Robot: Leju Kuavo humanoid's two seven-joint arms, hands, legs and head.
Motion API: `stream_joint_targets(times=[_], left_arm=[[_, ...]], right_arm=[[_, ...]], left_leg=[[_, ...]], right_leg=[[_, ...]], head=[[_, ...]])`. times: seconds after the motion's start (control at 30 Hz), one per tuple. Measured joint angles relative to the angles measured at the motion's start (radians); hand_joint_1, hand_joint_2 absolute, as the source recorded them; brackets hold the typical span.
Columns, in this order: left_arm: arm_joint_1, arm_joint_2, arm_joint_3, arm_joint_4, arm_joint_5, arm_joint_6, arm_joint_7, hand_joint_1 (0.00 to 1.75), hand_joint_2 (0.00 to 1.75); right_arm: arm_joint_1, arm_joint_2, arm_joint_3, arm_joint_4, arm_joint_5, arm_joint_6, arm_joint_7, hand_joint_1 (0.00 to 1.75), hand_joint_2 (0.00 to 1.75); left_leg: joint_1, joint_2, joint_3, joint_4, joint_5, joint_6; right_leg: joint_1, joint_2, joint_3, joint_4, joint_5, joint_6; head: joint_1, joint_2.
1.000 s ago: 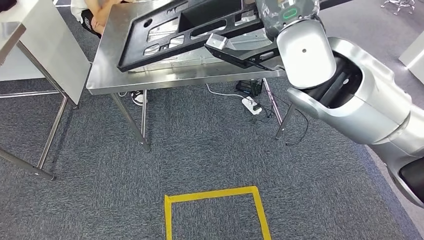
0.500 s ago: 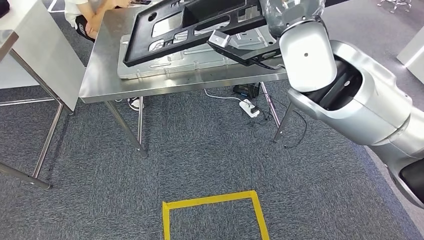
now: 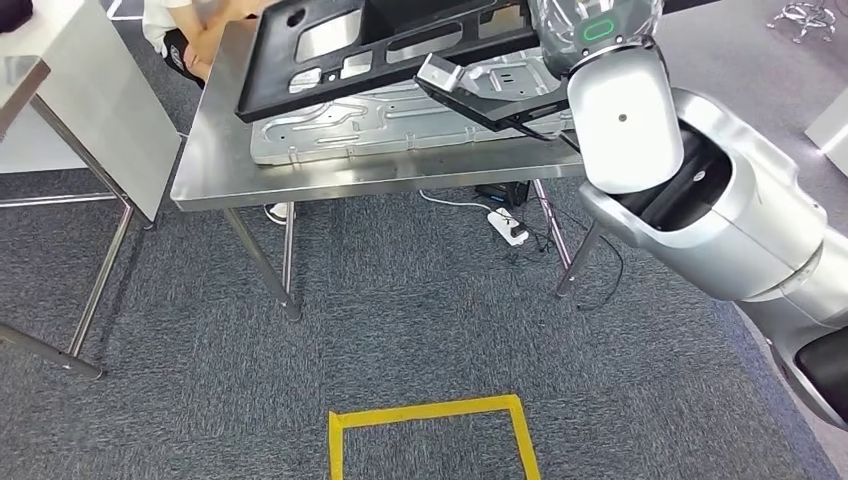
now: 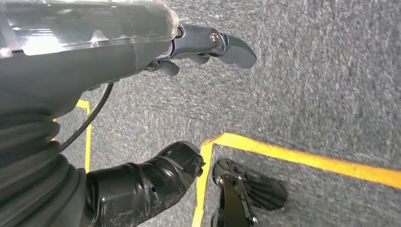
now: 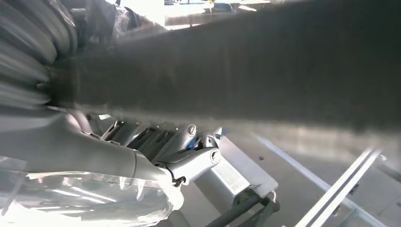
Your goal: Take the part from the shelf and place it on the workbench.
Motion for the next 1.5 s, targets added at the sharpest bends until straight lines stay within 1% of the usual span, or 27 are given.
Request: stream_joint_targets(times=[0.1, 0.17, 0.2, 0.27, 0.3, 0.33, 0.37, 0.43, 0.5, 0.57, 0.67, 0.7, 0.77, 0.8, 0.83, 0.87, 0.9, 0.93, 1.0, 1.03, 1.17, 1.23, 1.3, 1.33, 1.37, 1.43, 1.5], left_arm=[[-0.001, -0.001, 0.0, 0.0, 0.0, 0.0, 0.001, 0.0, 1.75], [-0.001, -0.002, 0.0, 0.0, 0.0, 0.0, 0.001, 0.0, 1.75], [-0.001, -0.003, 0.0, 0.0, 0.001, 0.0, 0.001, 0.0, 1.75], [-0.002, -0.003, 0.0, 0.0, 0.002, 0.001, 0.001, 0.0, 1.75], [-0.001, -0.003, 0.0, 0.0, 0.002, 0.001, 0.001, 0.0, 1.75], [0.0, -0.003, 0.0, 0.0, 0.003, 0.001, 0.001, 0.0, 1.75], [0.001, -0.003, 0.0, 0.0, 0.004, 0.001, 0.002, 0.0, 1.75], [0.002, -0.003, 0.0, 0.0, 0.006, 0.003, 0.003, 0.0, 1.75], [0.0, -0.003, 0.0, 0.0, 0.007, 0.006, 0.004, 0.0, 1.75], [-0.002, -0.003, -0.001, 0.0, 0.009, 0.01, 0.004, 0.0, 1.75], [0.0, -0.005, -0.001, 0.0, 0.01, 0.012, 0.004, 0.0, 1.75], [0.001, -0.005, -0.001, 0.0, 0.01, 0.012, 0.004, 0.0, 1.75], [0.0, -0.006, -0.001, 0.0, 0.01, 0.012, 0.004, 0.0, 1.75], [-0.001, -0.006, -0.001, 0.0, 0.01, 0.012, 0.004, 0.0, 1.75], [-0.002, -0.006, -0.001, 0.0, 0.01, 0.012, 0.003, 0.0, 1.75], [-0.001, -0.006, -0.001, 0.0, 0.009, 0.012, 0.003, 0.0, 1.75], [0.0, -0.006, -0.001, 0.0, 0.009, 0.012, 0.003, 0.0, 1.75], [0.001, -0.007, -0.001, 0.0, 0.009, 0.012, 0.003, 0.0, 1.75], [0.0, -0.007, -0.001, 0.0, 0.007, 0.012, 0.001, 0.0, 1.75], [-0.001, -0.007, -0.001, 0.0, 0.007, 0.012, 0.0, 0.0, 1.75], [-0.002, -0.009, -0.001, 0.0, 0.004, 0.011, -0.001, 0.0, 1.75], [-0.002, -0.01, -0.001, 0.0, 0.003, 0.011, -0.001, 0.0, 1.75], [-0.002, -0.009, -0.001, 0.0, 0.003, 0.011, -0.001, 0.0, 1.75], [-0.002, -0.009, -0.001, 0.0, 0.003, 0.011, -0.001, 0.0, 1.75], [-0.001, -0.009, -0.001, 0.0, 0.003, 0.01, -0.001, 0.0, 1.75], [0.001, -0.009, -0.001, 0.0, 0.003, 0.01, 0.0, 0.0, 1.75], [0.0, -0.008, -0.001, 0.0, 0.003, 0.01, -0.001, 0.0, 1.75]], right_arm=[[0.005, 0.0, -0.011, -0.005, 0.003, -0.011, 0.001, 1.75, 1.75], [0.011, 0.0, -0.021, -0.008, 0.01, -0.019, 0.001, 1.75, 1.75], [0.015, 0.0, -0.026, -0.009, 0.014, -0.023, 0.001, 1.75, 1.75], [0.026, 0.0, -0.037, -0.009, 0.019, -0.035, 0.001, 1.75, 1.75], [0.033, 0.0, -0.041, -0.01, 0.018, -0.045, 0.001, 1.75, 1.75], [0.042, 0.001, -0.046, -0.011, 0.015, -0.057, 0.002, 1.75, 1.75], [0.053, 0.002, -0.053, -0.011, 0.012, -0.072, 0.005, 1.75, 1.75], [0.073, 0.007, -0.074, -0.012, 0.003, -0.108, 0.01, 1.75, 1.75], [0.084, 0.012, -0.104, -0.012, -0.005, -0.146, 0.013, 1.75, 1.75], [0.089, 0.016, -0.127, -0.013, -0.01, -0.171, 0.014, 1.75, 1.75], [0.106, 0.018, -0.15, -0.015, -0.012, -0.184, 0.012, 1.75, 1.75], [0.113, 0.019, -0.159, -0.016, -0.012, -0.187, 0.011, 1.75, 1.75], [0.125, 0.02, -0.176, -0.016, -0.012, -0.19, 0.009, 1.75, 1.75], [0.131, 0.021, -0.184, -0.016, -0.011, -0.191, 0.009, 1.75, 1.75], [0.135, 0.021, -0.19, -0.016, -0.011, -0.192, 0.009, 1.75, 1.75], [0.14, 0.021, -0.195, -0.016, -0.011, -0.193, 0.009, 1.75, 1.75], [0.143, 0.021, -0.199, -0.016, -0.01, -0.194, 0.009, 1.75, 1.75], [0.146, 0.021, -0.202, -0.016, -0.01, -0.194, 0.009, 1.75, 1.75], [0.149, 0.022, -0.21, -0.017, -0.009, -0.194, 0.008, 1.75, 1.75], [0.15, 0.023, -0.215, -0.018, -0.008, -0.194, 0.007, 1.75, 1.75], [0.153, 0.024, -0.234, -0.022, -0.002, -0.191, -0.001, 1.75, 1.75], [0.153, 0.024, -0.238, -0.023, 0.0, -0.188, -0.002, 1.75, 1.75], [0.156, 0.024, -0.239, -0.023, 0.001, -0.187, -0.003, 1.75, 1.75], [0.158, 0.024, -0.239, -0.023, 0.001, -0.187, -0.003, 1.75, 1.75], [0.16, 0.024, -0.239, -0.023, 0.001, -0.186, -0.003, 1.75, 1.75], [0.163, 0.025, -0.24, -0.023, 0.001, -0.182, -0.005, 1.75, 1.75], [0.162, 0.025, -0.243, -0.023, 0.001, -0.177, -0.008, 1.75, 1.75]], left_leg=[[-0.001, 0.0, -0.001, 0.003, -0.01, -0.014], [0.001, 0.002, -0.012, 0.035, -0.031, -0.025], [0.003, 0.002, -0.033, 0.079, -0.052, -0.032], [0.008, 0.003, -0.103, 0.206, -0.099, -0.042], [0.011, 0.003, -0.137, 0.256, -0.107, -0.045], [0.012, 0.003, -0.157, 0.274, -0.096, -0.046], [0.014, 0.003, -0.159, 0.256, -0.066, -0.046], [0.015, 0.003, -0.117, 0.13, 0.021, -0.041], [0.01, 0.003, -0.077, 0.026, 0.062, -0.032], [0.004, 0.002, -0.068, -0.001, 0.057, -0.023], [0.009, 0.004, -0.046, -0.022, 0.056, -0.008], [0.012, 0.005, -0.038, -0.028, 0.055, -0.002], [0.01, 0.005, -0.031, -0.027, 0.047, 0.008], [0.009, 0.004, -0.028, -0.025, 0.043, 0.011], [0.008, 0.003, -0.024, -0.022, 0.037, 0.013], [0.008, 0.001, -0.018, -0.02, 0.03, 0.013], [0.007, 0.0, -0.01, -0.016, 0.023, 0.012], [0.007, -0.001, -0.003, -0.012, 0.014, 0.009], [0.003, -0.004, 0.001, 0.0, -0.003, 0.001], [0.002, -0.004, -0.001, 0.004, -0.008, -0.004], [0.001, -0.002, -0.006, 0.024, -0.03, -0.023], [0.005, 0.001, -0.053, 0.116, -0.072, -0.034], [0.009, 0.002, -0.128, 0.24, -0.108, -0.041], [0.009, 0.002, -0.154, 0.271, -0.104, -0.042], [0.009, 0.002, -0.163, 0.265, -0.079, -0.042], [0.008, 0.002, -0.128, 0.147, 0.011, -0.034], [0.002, 0.002, -0.08, 0.032, 0.06, -0.022]], right_leg=[[0.003, 0.003, 0.012, -0.021, -0.009, -0.017], [-0.002, 0.003, 0.021, -0.027, -0.011, -0.027], [-0.004, 0.002, 0.027, -0.03, -0.013, -0.031], [-0.004, 0.002, 0.033, -0.03, -0.02, -0.036], [-0.004, 0.002, 0.038, -0.03, -0.024, -0.037], [-0.004, 0.003, 0.043, -0.03, -0.029, -0.037], [-0.005, 0.004, 0.051, -0.03, -0.034, -0.035], [-0.005, 0.005, 0.066, -0.031, -0.045, -0.031], [-0.005, 0.005, 0.07, -0.034, -0.05, -0.023], [-0.004, 0.005, 0.067, -0.04, -0.05, -0.012], [-0.001, 0.004, 0.062, -0.017, -0.068, 0.003], [0.0, 0.003, 0.043, 0.024, -0.088, 0.005], [0.001, 0.001, -0.03, 0.153, -0.135, 0.005], [0.002, 0.001, -0.068, 0.209, -0.148, 0.004], [0.002, 0.001, -0.092, 0.236, -0.143, 0.003], [0.002, 0.001, -0.098, 0.228, -0.119, 0.002], [0.002, 0.0, -0.083, 0.181, -0.079, 0.0], [0.002, 0.0, -0.057, 0.115, -0.038, -0.003], [0.005, 0.0, -0.007, 0.009, 0.003, -0.009], [0.006, 0.001, 0.003, -0.013, 0.002, -0.012], [0.001, 0.005, 0.016, -0.027, -0.011, -0.03], [-0.002, 0.004, 0.026, -0.031, -0.016, -0.038], [-0.002, 0.004, 0.034, -0.031, -0.023, -0.041], [-0.002, 0.005, 0.04, -0.031, -0.028, -0.041], [-0.001, 0.006, 0.047, -0.03, -0.034, -0.041], [-0.001, 0.007, 0.064, -0.031, -0.046, -0.038], [0.001, 0.008, 0.075, -0.032, -0.055, -0.032]], head=[[0.0, 0.0], [-0.002, 0.0], [-0.003, 0.0], [-0.005, 0.0], [-0.005, 0.0], [-0.005, 0.0], [-0.005, 0.0], [-0.005, 0.0], [-0.005, 0.0], [-0.005, 0.0], [-0.003, 0.0], [-0.002, 0.0], [0.0, 0.0], [0.0, 0.0], [0.001, 0.0], [0.001, 0.0], [0.001, 0.0], [0.001, 0.0], [0.0, 0.0], [0.0, 0.0], [-0.001, 0.0], [-0.003, 0.0], [-0.004, 0.0], [-0.004, 0.0], [-0.004, 0.0], [-0.004, 0.0], [-0.003, 0.0]])
